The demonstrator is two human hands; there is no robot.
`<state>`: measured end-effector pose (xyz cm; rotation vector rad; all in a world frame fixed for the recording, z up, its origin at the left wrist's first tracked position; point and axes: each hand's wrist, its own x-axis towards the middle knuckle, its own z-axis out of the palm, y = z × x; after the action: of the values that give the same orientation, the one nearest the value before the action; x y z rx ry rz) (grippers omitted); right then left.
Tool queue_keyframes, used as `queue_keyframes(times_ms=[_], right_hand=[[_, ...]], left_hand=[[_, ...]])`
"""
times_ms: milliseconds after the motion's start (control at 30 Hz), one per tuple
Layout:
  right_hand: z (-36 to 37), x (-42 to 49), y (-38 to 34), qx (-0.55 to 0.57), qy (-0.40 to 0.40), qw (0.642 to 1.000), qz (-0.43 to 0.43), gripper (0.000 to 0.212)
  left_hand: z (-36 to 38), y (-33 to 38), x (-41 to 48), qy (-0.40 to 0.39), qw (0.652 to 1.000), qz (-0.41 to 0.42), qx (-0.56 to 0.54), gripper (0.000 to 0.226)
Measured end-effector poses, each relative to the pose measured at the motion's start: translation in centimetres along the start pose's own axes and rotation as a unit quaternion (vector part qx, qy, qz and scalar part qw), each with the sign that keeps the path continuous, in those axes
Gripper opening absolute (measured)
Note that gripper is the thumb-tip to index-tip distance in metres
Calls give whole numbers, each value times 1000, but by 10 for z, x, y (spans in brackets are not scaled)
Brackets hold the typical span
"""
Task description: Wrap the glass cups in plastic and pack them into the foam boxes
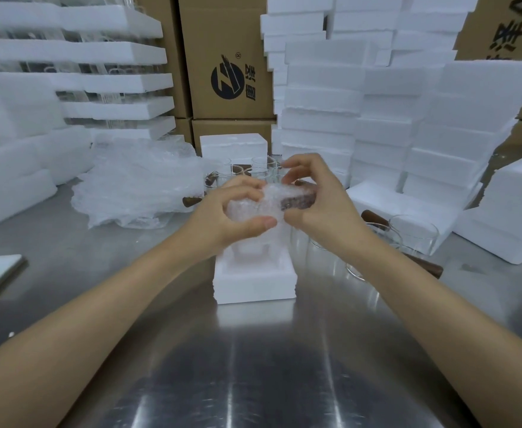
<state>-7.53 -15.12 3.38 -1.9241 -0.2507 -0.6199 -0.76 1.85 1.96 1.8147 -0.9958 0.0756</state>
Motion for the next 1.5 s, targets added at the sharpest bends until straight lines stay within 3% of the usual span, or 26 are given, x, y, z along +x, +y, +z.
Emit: queue_keyframes(times_ms=[133,200,300,367,467,600,867,1100,1300,1500], right_hand=[[2,0,5,38,26,999,28,72],[5,2,10,33,25,997,64,81],[9,4,21,-22,-9,992,124,64],[10,0,24,-121,-71,986,84,46],[13,-8,27,-293,-180,938,-35,41],[14,-6,23,-362,-195,908,-76,33],[17,-9,24,-339,-204,917,-58,35],[15,-7,30,-357,-167,918,-36,20],[15,-6,30,-358,-179,916,-33,18],[18,-7,30,-373,-171,911,-34,20]], left_hand=[[-3,-1,3,15,1000,9,18,46],[-8,-2,3,32,999,17,14,31],[-15,-1,5,95,995,27,-1,17],[-17,1,7,121,992,37,-4,27],[-20,6,8,126,990,59,18,17],[-16,9,7,125,986,94,57,15],[-13,-6,8,60,994,82,45,12],[-19,-23,7,60,994,22,88,23],[-21,-31,8,79,991,-38,97,12],[-24,-33,11,71,973,-32,216,26]])
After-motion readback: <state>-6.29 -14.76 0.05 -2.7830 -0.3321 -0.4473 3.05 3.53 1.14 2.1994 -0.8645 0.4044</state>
